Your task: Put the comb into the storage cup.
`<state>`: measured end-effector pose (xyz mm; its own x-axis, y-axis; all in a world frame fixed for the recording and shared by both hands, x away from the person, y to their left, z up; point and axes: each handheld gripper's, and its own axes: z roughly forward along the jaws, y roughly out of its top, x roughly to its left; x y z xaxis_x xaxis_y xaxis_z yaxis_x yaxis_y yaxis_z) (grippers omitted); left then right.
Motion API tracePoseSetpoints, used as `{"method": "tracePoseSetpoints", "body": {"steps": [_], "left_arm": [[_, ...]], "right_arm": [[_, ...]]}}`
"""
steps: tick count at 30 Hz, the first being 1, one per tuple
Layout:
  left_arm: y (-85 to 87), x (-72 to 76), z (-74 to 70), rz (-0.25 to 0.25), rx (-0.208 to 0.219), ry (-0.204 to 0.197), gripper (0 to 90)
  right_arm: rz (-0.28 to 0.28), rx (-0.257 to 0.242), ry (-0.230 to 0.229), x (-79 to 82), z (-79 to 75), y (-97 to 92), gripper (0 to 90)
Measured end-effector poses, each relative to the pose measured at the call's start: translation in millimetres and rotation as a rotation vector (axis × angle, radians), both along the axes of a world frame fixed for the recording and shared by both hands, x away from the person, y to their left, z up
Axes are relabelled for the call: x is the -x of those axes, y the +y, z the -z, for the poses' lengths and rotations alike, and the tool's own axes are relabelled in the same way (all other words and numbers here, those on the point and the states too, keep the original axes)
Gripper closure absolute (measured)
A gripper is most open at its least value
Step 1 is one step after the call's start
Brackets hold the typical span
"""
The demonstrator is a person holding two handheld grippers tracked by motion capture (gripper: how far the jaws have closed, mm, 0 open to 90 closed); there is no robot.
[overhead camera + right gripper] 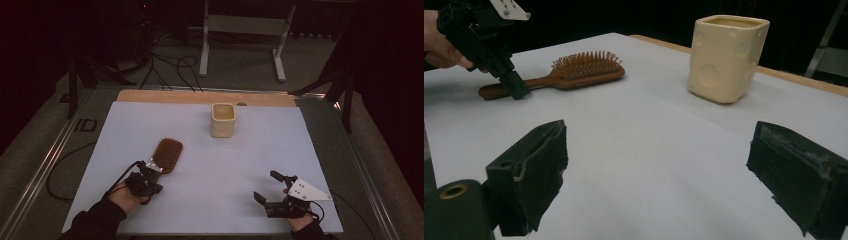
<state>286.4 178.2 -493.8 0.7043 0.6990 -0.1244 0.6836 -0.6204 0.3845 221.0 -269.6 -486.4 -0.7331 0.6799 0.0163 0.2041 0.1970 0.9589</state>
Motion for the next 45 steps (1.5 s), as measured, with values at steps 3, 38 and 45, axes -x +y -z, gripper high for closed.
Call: {"method": "tracePoseSetpoints", "body": {"steps": [3, 38, 45], "left_arm": [[8.9, -0.1, -0.7, -0.012, -0.011, 0.003, 90.0], [45.7, -13.1, -23.2, 0.066, -0.056, 0.026, 87.2], [47.0, -18.5, -27.2, 0.091, -0.046, 0.032, 71.9]], "right_arm": [[-0.001, 0.003, 0.0, -0.3, 0.2, -0.1, 8.8], [-0.003, 0.004, 0.007, -0.4, 0.9, 1.3, 8.8], [-0.003, 0.004, 0.008, -0.5, 1.0, 1.5, 8.9]]}}
